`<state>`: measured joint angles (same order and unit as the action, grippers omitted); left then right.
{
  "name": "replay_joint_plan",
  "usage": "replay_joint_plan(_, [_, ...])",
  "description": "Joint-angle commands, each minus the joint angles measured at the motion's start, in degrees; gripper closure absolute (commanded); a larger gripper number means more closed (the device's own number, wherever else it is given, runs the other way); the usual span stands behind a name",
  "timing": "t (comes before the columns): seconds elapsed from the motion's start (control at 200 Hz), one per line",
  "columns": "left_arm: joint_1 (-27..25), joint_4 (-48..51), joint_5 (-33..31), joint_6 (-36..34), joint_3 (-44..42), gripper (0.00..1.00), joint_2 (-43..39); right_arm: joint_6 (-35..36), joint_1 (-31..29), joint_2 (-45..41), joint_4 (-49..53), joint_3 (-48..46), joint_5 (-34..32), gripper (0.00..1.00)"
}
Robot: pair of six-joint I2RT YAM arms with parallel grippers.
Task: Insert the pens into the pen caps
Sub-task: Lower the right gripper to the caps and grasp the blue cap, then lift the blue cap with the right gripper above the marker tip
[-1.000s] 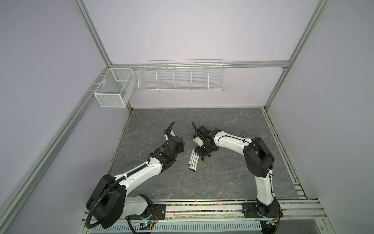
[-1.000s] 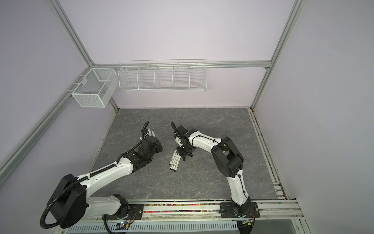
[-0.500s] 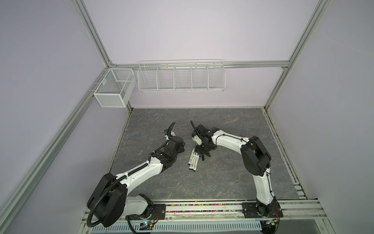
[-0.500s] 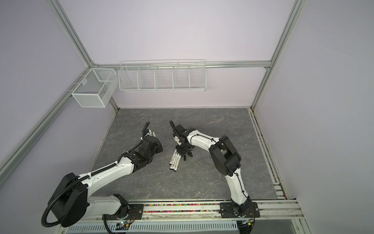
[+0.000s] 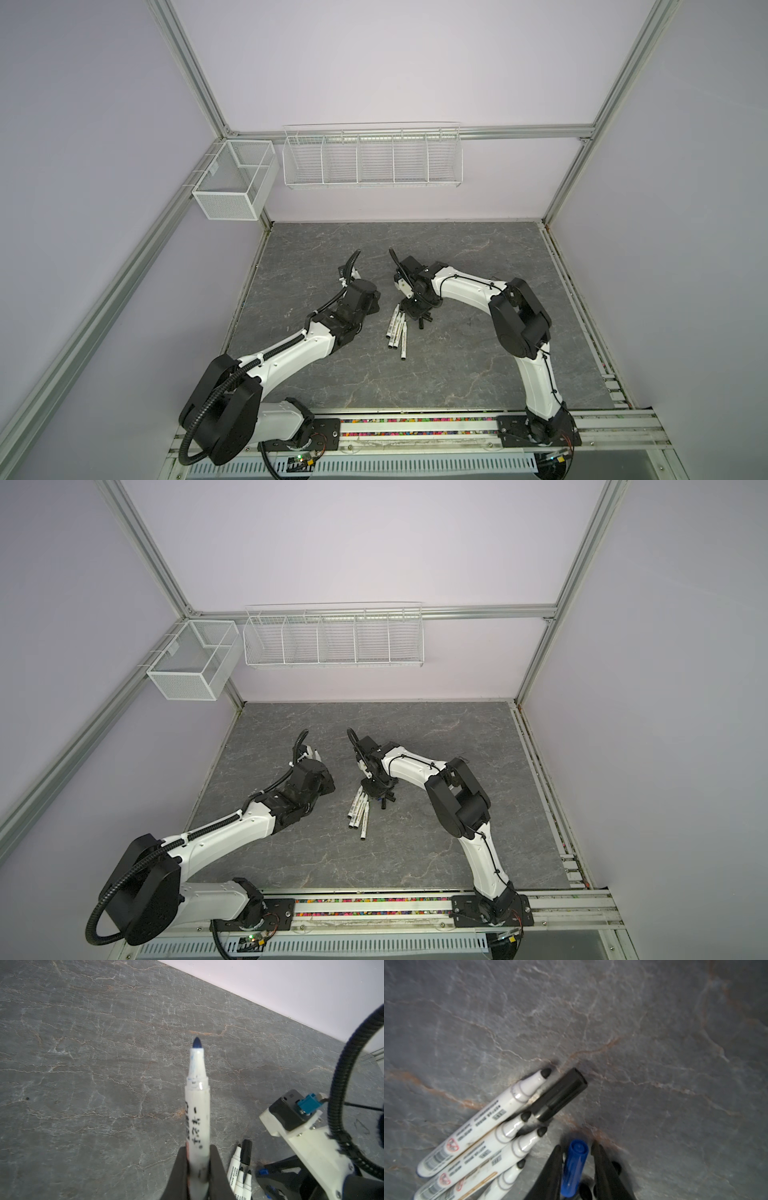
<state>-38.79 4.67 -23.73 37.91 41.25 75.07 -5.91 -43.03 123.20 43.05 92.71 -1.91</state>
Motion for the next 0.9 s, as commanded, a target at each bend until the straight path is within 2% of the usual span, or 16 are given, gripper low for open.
replay_joint_plan(0.0, [-0.1,0.0,0.9,-0.8,1.7,1.0,0.2,1.0,-1.1,2.7,1.6,1.4,-2.1,0.73])
replay_joint_plan(0.21, [-0.1,-2.6,7.2,-4.8,1.7,1.0,0.5,1.3,-1.4,1.4,-0.4,0.9,-0.6,0.86])
replay_joint_plan(0.415, [-0.1,-4.5,19.6,-10.6,1.8,1.0,1.1,-0.4,1.5,-14.3,-13.2,-6.7,3.8,0.93])
replay_joint_plan(0.49, [-0.1,-5.3,23.4,-11.7,1.9,1.0,1.2,-3.3,4.5,-20.9,-19.1,-10.3,7.5,0.93])
replay_joint_plan(0.62, [-0.9,-7.8,28.2,-13.7,2.1,1.0,1.6,-9.1,9.7,-29.3,-29.6,-16.8,18.3,0.93])
replay_joint_plan(0.725, [-3.3,-10.2,30.0,-16.6,2.3,1.0,1.9,-11.5,10.9,-31.6,-34.5,-19.2,25.1,0.93])
replay_joint_plan(0.895, [-5.0,-11.7,32.3,-17.6,3.8,1.0,3.7,-16.0,11.0,-32.1,-42.1,-21.4,32.3,0.93])
